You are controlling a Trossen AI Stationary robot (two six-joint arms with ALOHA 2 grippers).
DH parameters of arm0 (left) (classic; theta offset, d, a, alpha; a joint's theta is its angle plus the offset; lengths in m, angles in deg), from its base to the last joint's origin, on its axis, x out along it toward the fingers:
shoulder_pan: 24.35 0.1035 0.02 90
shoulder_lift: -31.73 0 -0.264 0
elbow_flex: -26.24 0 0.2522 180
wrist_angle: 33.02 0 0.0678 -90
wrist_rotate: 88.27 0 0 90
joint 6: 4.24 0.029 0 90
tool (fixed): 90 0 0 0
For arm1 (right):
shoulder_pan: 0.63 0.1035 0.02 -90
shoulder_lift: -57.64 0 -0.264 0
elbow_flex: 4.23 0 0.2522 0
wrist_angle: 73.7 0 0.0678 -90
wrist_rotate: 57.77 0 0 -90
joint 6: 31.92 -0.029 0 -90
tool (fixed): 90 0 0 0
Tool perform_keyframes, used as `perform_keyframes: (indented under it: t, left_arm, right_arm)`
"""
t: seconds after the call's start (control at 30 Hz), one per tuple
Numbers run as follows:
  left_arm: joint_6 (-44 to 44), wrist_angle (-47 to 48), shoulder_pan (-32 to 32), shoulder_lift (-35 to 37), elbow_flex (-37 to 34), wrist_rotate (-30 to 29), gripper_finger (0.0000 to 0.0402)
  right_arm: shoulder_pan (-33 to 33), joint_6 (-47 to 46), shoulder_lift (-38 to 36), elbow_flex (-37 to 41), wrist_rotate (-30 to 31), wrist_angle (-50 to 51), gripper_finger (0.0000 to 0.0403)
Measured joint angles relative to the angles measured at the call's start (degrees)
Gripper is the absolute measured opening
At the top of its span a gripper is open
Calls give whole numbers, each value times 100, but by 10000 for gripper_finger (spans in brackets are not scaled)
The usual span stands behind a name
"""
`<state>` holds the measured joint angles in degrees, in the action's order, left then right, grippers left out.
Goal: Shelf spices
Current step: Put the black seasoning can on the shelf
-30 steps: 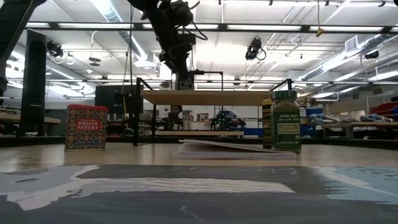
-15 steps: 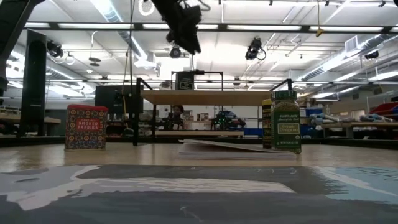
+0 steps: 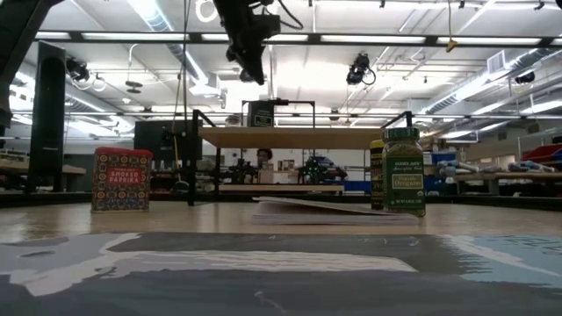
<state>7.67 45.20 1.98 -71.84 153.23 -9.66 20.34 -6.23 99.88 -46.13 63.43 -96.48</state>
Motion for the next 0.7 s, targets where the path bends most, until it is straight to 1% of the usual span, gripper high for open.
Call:
perform_keyframes:
  t: [0.13,0.2,0.33,0.5,0.7]
  left_arm:
    - [-5,-50,34,0,-301,-132,3]
    - [2,-33,54,-11,-465,-309,2]
    - [119,-345,67,-2,-933,-495,1]
    - [156,-538,79,7,-1082,-551,1]
    - [163,-534,185,-2,-1197,-552,0]
  right_arm:
    - [0,-6,0,0,0,-23,270]
    - [0,-15,-2,0,0,-23,270]
    - [0,-17,-2,0,0,-28,270]
    - [29,-11,-2,0,0,-28,270]
    - [28,-9,-2,0,-2,-27,270]
